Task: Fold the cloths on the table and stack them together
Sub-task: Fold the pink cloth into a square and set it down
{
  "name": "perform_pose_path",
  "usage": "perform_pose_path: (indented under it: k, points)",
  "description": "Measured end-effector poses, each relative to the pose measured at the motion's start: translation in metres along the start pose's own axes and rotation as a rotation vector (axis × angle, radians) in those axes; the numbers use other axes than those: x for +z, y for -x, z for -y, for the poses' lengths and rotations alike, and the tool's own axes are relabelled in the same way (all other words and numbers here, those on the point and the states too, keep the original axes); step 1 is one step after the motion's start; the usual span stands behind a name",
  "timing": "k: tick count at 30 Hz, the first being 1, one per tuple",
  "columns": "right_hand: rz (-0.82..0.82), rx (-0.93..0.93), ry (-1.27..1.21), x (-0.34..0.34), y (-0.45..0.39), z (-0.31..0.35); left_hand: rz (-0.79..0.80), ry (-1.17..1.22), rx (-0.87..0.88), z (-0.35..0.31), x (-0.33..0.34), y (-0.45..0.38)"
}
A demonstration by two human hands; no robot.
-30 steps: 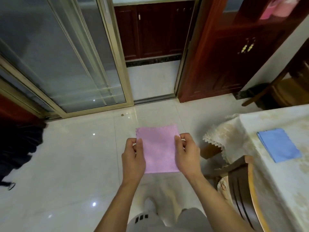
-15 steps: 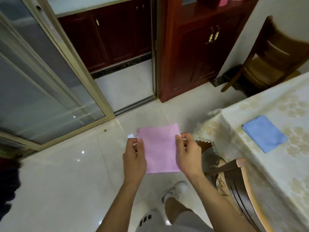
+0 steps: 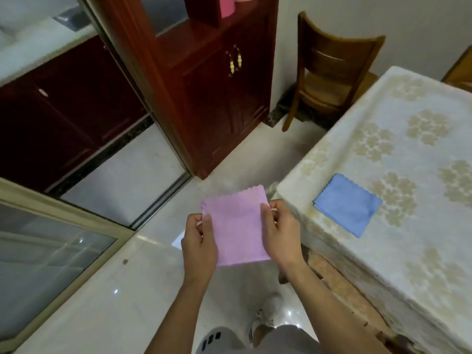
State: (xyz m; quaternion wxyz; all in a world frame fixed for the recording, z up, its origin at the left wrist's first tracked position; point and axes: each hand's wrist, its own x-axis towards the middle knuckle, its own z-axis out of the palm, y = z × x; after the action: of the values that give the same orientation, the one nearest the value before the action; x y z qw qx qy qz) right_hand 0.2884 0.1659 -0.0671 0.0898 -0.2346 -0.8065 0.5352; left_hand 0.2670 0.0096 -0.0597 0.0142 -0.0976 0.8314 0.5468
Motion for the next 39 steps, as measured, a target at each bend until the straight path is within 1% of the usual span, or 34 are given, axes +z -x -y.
perform_pose_path:
  k: [6,12,18,22,26,30,32,36,39]
  points:
    - [-0.125,0.065,-0.031,-0.035,-0.034,-0.018,0.13,-0.026,0.05,-0.027,0.055,-0.022]
    - [-0.315,0.141,-0.055,-0.067,-0.057,-0.04,0.291,-0.092,0.092,-0.047,0.107,-0.043]
    - [-0.445,0.29,-0.072,-0.096,-0.067,-0.062,0.451,-0.116,0.171,-0.056,0.164,-0.057]
    - [-0.571,0.391,-0.079,-0.112,-0.07,-0.075,0.601,-0.107,0.215,-0.052,0.205,-0.069]
    - [-0.665,0.47,-0.034,-0.122,-0.074,-0.092,0.717,-0.152,0.281,-0.053,0.243,-0.075]
    - [-0.7,0.547,-0.022,-0.132,-0.082,-0.105,0.805,-0.201,0.339,-0.054,0.268,-0.078]
    - [-0.709,0.576,0.004,-0.136,-0.085,-0.114,0.839,-0.206,0.319,-0.052,0.281,-0.081]
    - [-0.688,0.635,0.049,-0.147,-0.093,-0.137,0.909,-0.221,0.149,-0.051,0.308,-0.088]
    - [-0.67,0.672,0.09,-0.153,-0.101,-0.155,0.948,-0.253,0.082,-0.048,0.326,-0.096]
